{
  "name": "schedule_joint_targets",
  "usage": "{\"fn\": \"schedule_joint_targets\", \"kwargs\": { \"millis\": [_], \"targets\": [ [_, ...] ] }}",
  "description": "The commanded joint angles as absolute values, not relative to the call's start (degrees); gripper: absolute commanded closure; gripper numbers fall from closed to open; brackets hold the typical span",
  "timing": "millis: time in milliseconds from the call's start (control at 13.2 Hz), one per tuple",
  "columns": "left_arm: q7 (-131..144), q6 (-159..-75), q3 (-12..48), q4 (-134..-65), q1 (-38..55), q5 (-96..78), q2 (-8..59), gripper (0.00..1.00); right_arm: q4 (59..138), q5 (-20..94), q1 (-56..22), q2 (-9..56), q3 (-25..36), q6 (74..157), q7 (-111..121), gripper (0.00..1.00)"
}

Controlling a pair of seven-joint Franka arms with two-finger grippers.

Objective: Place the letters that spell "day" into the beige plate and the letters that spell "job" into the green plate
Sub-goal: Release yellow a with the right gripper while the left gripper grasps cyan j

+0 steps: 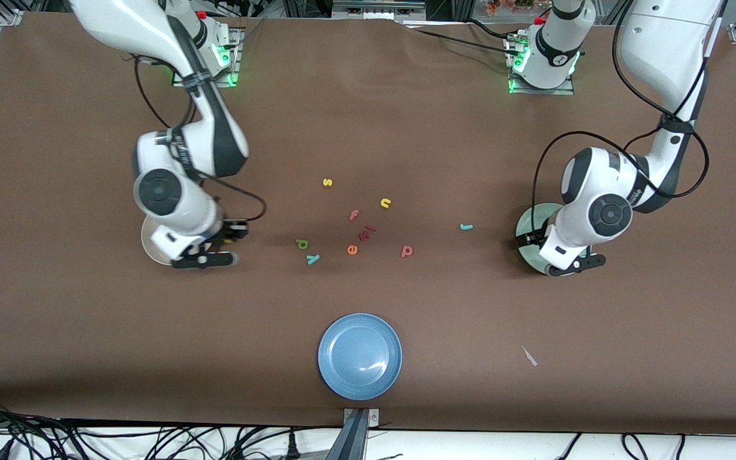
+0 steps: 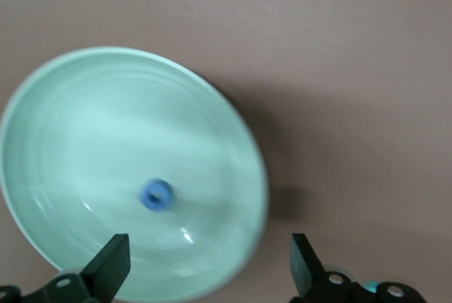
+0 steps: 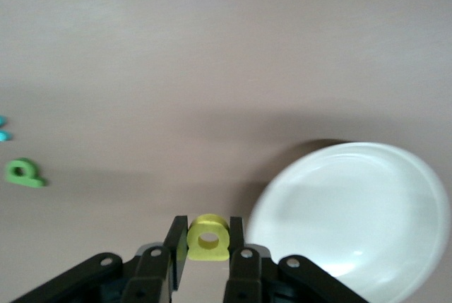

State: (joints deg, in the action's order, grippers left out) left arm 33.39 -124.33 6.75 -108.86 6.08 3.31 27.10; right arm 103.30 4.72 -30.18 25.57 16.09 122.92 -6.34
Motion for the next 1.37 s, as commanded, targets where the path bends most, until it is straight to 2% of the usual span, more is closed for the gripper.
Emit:
{"fn": "schedule_joint_targets", "kwargs": {
  "millis": [0,228,380,608,684,759,911,987,1139,1291],
  "targets": [
    [47.5,-122.96,8.79,-107.84,9.04,2.9,27.68,0.0,108.44,5.45,-30.76,21.98,19.67,123.83,1.38,1.0],
    [59.63,-124.18,8.79,-107.31,12.56,0.46,29.26,0.0,115.72,5.62,-30.76,18.3,22.32,128.91,5.26,1.0],
    [61.78,-129.61,9.14,-108.28,13.53,-7.43,31.45,0.0,121.26,5.62,-30.67,16.97,23.55,135.14,7.81,0.96],
    [71.16,-133.68,9.23,-110.91,14.5,-9.23,31.55,0.0,125.85,5.71,-30.59,16.96,24.17,141.22,8.09,0.9],
    [73.98,-133.59,9.23,-111.27,14.5,-9.23,31.12,0.0,125.95,5.71,-30.59,17.14,24.17,141.41,7.82,0.65],
    [76.7,-133.68,9.14,-112.57,14.5,-8.53,30.42,0.0,125.51,5.71,-30.59,17.31,24.17,140.81,7.56,0.02],
    [79.7,-138.75,9.32,-116.43,15.03,-8.53,29.54,0.0,123.59,5.63,-30.76,17.05,23.38,137.22,7.56,0.0],
    [80.93,-142.0,9.32,-118.46,15.73,-8.53,29.36,0.03,121.49,5.62,-31.2,17.31,23.12,134.5,7.56,0.0],
    [82.26,-143.61,9.32,-119.09,15.65,-8.53,29.35,0.36,117.61,5.28,-31.46,18.62,20.4,130.53,8.17,0.0],
    [82.97,-143.88,9.23,-119.0,15.73,-8.53,29.53,0.55,114.36,5.36,-31.46,20.99,15.85,130.6,7.56,0.0]
  ]
}}
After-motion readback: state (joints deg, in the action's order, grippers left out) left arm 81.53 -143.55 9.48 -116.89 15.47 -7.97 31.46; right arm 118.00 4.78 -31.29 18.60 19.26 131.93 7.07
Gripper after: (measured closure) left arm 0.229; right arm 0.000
